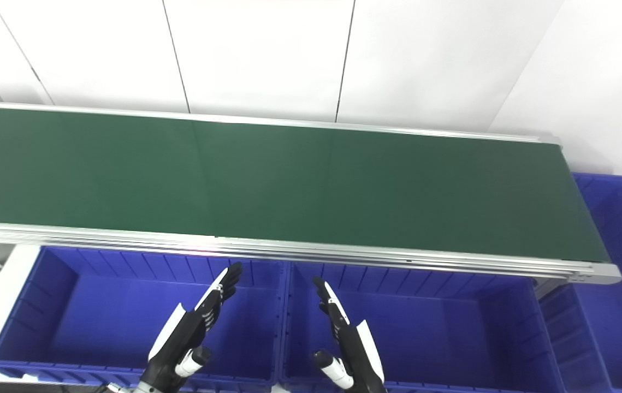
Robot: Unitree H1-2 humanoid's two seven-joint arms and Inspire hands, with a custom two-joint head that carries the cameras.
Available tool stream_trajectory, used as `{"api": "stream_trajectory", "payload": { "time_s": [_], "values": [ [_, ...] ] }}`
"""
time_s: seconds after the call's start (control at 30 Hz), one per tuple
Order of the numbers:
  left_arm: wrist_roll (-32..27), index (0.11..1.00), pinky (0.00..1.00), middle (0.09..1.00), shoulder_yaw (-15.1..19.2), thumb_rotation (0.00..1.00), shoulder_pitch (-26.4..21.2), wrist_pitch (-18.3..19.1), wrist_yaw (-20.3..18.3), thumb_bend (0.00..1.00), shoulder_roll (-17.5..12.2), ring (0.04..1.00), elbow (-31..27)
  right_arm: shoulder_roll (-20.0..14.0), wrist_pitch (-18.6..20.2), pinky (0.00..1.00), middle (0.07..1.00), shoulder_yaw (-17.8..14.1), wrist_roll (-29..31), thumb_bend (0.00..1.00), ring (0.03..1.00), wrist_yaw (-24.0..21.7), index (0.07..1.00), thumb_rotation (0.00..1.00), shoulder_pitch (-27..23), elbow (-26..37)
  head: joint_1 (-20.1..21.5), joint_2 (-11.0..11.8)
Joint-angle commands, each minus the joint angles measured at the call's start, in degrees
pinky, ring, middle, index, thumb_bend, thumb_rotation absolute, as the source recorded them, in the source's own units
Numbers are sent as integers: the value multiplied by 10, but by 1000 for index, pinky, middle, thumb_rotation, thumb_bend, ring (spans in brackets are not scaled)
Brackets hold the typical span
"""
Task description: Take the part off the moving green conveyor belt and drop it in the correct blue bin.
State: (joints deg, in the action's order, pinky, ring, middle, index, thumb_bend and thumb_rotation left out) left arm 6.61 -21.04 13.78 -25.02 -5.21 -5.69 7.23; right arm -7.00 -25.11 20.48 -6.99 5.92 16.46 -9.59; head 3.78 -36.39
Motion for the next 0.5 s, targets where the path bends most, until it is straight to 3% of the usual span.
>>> {"api": "stream_trajectory", "payload": {
  "time_s": [0.0, 0.47],
  "values": [
    [2, 1000, 1000, 1000, -3, 994, -6, -19, 6, 1000, -2, 1000, -7, 1, -18, 939, 977, 3, 0, 1000, 973, 10, 967, 985, -2, 14, 0, 1],
    [12, 1000, 1000, 1000, -3, 996, -9, -19, 14, 1000, -4, 1000, -8, 0, -18, 934, 972, 11, -1, 1000, 967, 20, 958, 980, -8, 13, 2, -3]
  ]
}}
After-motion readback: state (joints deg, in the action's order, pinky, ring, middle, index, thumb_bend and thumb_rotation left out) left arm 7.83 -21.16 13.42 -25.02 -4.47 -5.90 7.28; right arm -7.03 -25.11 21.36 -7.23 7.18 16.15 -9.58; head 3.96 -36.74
